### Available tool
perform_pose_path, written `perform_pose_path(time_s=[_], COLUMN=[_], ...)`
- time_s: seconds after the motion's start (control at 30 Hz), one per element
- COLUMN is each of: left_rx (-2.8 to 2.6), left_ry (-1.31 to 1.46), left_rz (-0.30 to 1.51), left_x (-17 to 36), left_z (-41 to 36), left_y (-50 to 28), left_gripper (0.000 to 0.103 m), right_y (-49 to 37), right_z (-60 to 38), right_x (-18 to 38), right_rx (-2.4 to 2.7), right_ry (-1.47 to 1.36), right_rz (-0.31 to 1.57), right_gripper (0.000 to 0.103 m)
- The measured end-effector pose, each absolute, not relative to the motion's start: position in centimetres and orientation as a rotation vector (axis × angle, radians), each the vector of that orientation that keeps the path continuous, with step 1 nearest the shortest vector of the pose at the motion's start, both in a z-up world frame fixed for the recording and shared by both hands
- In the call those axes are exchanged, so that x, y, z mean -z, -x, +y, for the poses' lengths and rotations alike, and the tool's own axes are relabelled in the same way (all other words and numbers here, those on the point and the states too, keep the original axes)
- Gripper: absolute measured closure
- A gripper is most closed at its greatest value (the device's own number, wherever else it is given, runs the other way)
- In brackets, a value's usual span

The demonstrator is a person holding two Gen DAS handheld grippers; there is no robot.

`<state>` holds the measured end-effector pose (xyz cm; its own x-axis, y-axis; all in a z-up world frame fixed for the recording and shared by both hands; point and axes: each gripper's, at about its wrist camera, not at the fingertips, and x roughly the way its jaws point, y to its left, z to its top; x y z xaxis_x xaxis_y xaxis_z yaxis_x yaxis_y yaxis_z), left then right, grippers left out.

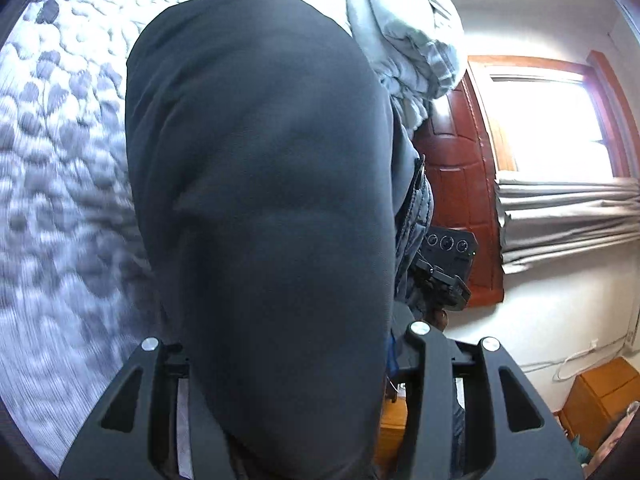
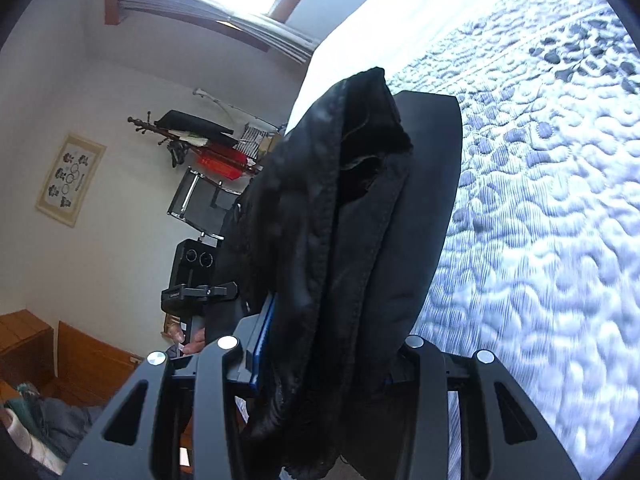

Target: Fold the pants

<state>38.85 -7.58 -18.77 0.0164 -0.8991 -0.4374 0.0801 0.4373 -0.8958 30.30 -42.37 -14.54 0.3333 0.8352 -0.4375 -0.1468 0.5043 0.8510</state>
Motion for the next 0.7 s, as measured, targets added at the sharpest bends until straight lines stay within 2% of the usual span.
perform_pose_path(time_s=[0.1,0.4,0.7], left_rx=[0.898,0.884,0.889], left_ry=[0.815,0.811,0.814], left_rz=[1.331,1.307,1.306], left_x=[19.8,21.5,23.7], left_z=[-7.3,-7.7,-7.0], left_y=[-40.9,-43.7,-44.3], left_gripper=[0.055,0.055,0.049], right_y=[-32.1,-35.5,-34.7], right_z=[-42.4,-43.2,-44.8], right_x=[16.0,18.0,21.1], right_rx=[-0.735,-0.735,-0.724], right_ry=[-0.829,-0.890,-0.977], right_rz=[1.051,1.047,1.045], right_gripper=[0.062,0.062,0.057])
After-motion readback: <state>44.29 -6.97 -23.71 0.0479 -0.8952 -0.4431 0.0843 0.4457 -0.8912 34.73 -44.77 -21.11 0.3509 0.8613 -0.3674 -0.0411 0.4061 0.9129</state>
